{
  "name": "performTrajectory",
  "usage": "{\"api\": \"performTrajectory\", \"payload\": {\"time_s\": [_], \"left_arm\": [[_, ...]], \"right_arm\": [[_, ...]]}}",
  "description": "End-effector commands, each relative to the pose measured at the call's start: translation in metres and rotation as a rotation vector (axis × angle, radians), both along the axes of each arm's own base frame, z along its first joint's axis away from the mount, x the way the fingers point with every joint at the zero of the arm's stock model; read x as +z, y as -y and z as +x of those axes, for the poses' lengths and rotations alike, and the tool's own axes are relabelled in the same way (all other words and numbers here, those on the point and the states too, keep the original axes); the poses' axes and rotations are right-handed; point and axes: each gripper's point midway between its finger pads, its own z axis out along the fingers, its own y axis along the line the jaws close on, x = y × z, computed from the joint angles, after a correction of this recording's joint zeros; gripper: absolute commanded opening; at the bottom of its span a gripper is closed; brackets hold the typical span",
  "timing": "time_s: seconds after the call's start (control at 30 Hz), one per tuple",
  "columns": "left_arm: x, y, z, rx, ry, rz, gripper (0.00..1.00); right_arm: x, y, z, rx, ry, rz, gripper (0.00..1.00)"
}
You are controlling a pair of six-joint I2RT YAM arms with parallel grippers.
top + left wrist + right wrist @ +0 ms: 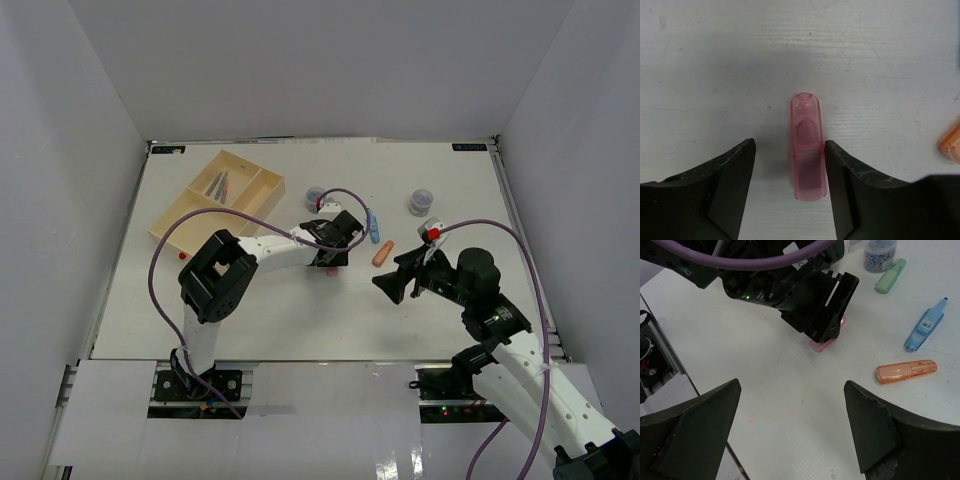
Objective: Sort the stationery into containers
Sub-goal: Pick up the pen from the center of the board.
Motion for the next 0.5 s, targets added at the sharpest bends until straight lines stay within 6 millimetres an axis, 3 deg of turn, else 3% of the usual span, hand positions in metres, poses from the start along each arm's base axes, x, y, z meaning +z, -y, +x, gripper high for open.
{"api": "performTrajectory", "payload": {"time_s": [0.0, 0.2, 0.23, 0.33, 0.47], "left_arm": [[0.010, 0.010, 0.001, -0.005, 0.023, -0.007, 0.65], [0.005, 0.008, -0.004, -0.014, 0.009, 0.009, 0.53], [0.004, 0.007, -0.007, -0.023, 0.001, 0.014, 0.45], [0.008, 0.001, -0.009, -0.037, 0.007, 0.027, 0.31], [0.023, -0.012, -0.008, -0.081, 0.058, 0.082, 0.25]], "right_arm": [[-0.001, 0.002, 0.000, -0.010, 0.015, 0.003, 0.90], [-0.006, 0.002, -0.001, -0.010, 0.008, 0.001, 0.90], [-0.005, 0.003, -0.001, -0.010, 0.012, 0.002, 0.90], [-0.005, 0.003, -0.001, -0.010, 0.016, 0.000, 0.90], [-0.006, 0.003, -0.001, -0.010, 0.017, -0.004, 0.90]]}}
